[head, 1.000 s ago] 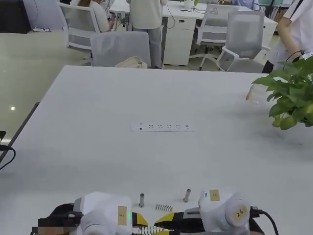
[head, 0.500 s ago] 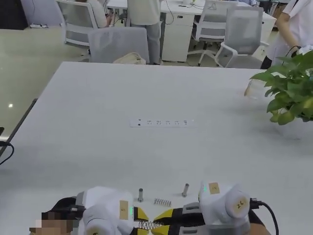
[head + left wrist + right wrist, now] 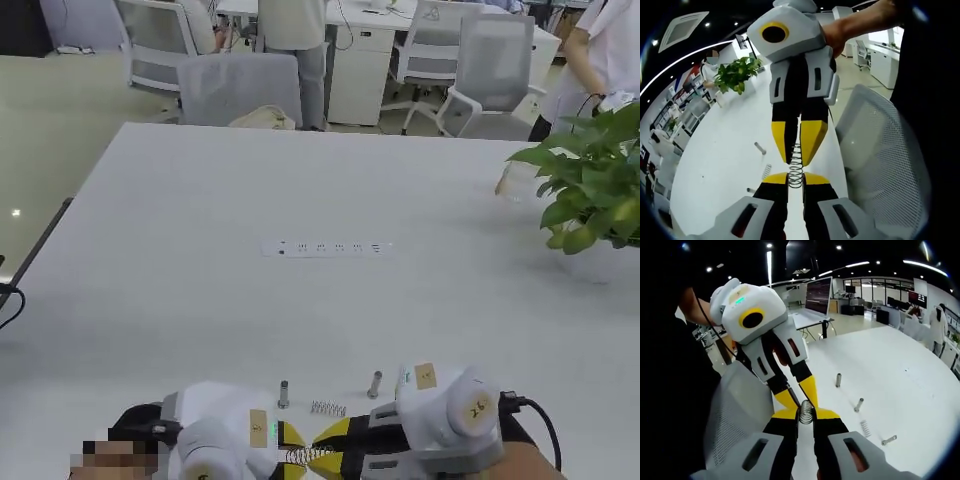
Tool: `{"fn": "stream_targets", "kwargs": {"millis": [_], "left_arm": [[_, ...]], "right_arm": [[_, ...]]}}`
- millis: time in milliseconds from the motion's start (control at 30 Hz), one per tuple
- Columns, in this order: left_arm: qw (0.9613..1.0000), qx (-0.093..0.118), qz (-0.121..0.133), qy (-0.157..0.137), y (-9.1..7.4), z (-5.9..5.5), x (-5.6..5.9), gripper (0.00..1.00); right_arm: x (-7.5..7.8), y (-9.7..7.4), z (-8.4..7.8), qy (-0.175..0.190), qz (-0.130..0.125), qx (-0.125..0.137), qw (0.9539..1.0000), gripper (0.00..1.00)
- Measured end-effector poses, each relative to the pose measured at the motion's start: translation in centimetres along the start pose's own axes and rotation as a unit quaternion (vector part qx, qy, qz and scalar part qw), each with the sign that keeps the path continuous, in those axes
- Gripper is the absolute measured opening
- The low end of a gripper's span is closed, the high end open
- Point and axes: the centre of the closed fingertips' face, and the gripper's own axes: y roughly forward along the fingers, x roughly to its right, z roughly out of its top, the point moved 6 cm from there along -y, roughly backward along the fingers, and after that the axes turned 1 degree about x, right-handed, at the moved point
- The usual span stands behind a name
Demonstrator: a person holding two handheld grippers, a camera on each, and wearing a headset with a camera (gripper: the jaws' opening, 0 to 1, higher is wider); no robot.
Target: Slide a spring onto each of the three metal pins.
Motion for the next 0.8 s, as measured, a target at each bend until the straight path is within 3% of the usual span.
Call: {"fn": "stream_targets", "kwargs": {"millis": [400,567,800], "left_arm": [[0.9977,0.036,0.007,-0.057,0.7,0.3,-0.2,0.02],[0.9917,0.068,0.006,-0.109,0.9,0.4,-0.2,0.02],[0.9856,0.091,0.008,-0.142,0.7,0.4,-0.3,0.02]], "right_arm": [[0.3,-0.1,1.3,-0.039,0.006,-0.03,0.9988,0.08],[0.3,-0.2,1.7,-0.052,0.012,-0.04,0.9978,0.08],[0.6,-0.6,1.8,-0.064,0.019,-0.052,0.9964,0.09]]}}
